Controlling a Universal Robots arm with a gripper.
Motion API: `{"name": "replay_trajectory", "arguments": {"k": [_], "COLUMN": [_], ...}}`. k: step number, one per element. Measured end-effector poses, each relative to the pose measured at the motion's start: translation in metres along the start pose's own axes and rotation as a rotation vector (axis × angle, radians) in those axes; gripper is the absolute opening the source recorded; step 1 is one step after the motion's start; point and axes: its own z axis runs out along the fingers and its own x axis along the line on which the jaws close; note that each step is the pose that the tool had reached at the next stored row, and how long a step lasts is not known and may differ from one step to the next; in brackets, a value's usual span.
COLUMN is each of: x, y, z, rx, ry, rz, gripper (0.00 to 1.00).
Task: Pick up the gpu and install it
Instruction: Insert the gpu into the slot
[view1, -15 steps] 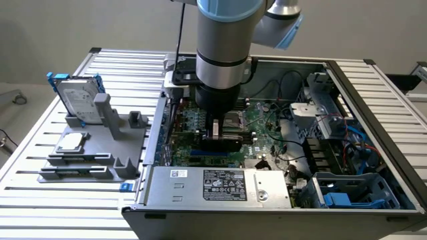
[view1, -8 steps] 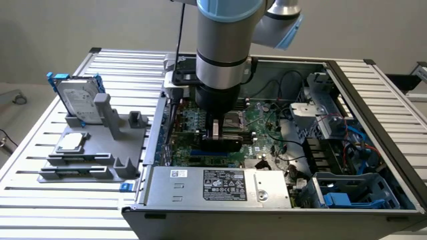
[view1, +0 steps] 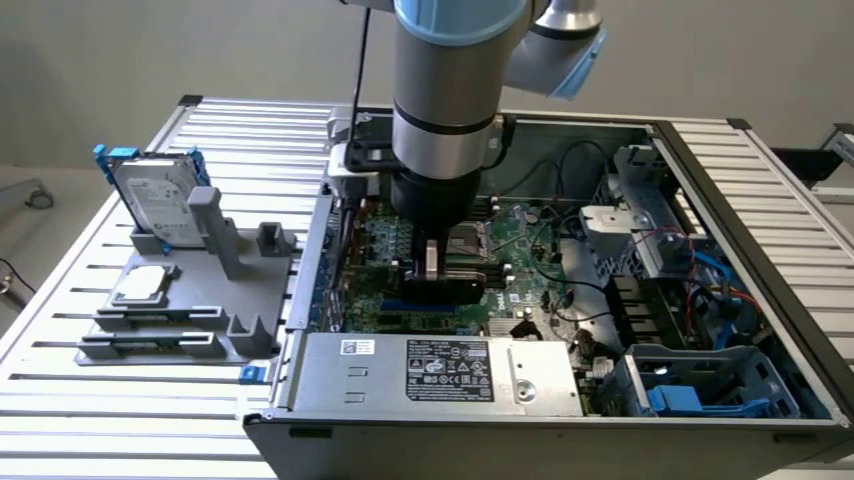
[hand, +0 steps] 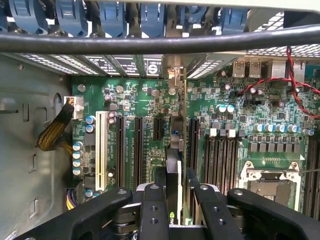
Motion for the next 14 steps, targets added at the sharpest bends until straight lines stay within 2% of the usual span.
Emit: {"name": "replay_trajectory", "arguments": {"k": [14], "x": [0.0000], "y": [-0.0008], "z": [0.0011], "rx": [-0.0010], "ry": [-0.0001], "rz": [0.005], "gripper": [0.26]}}
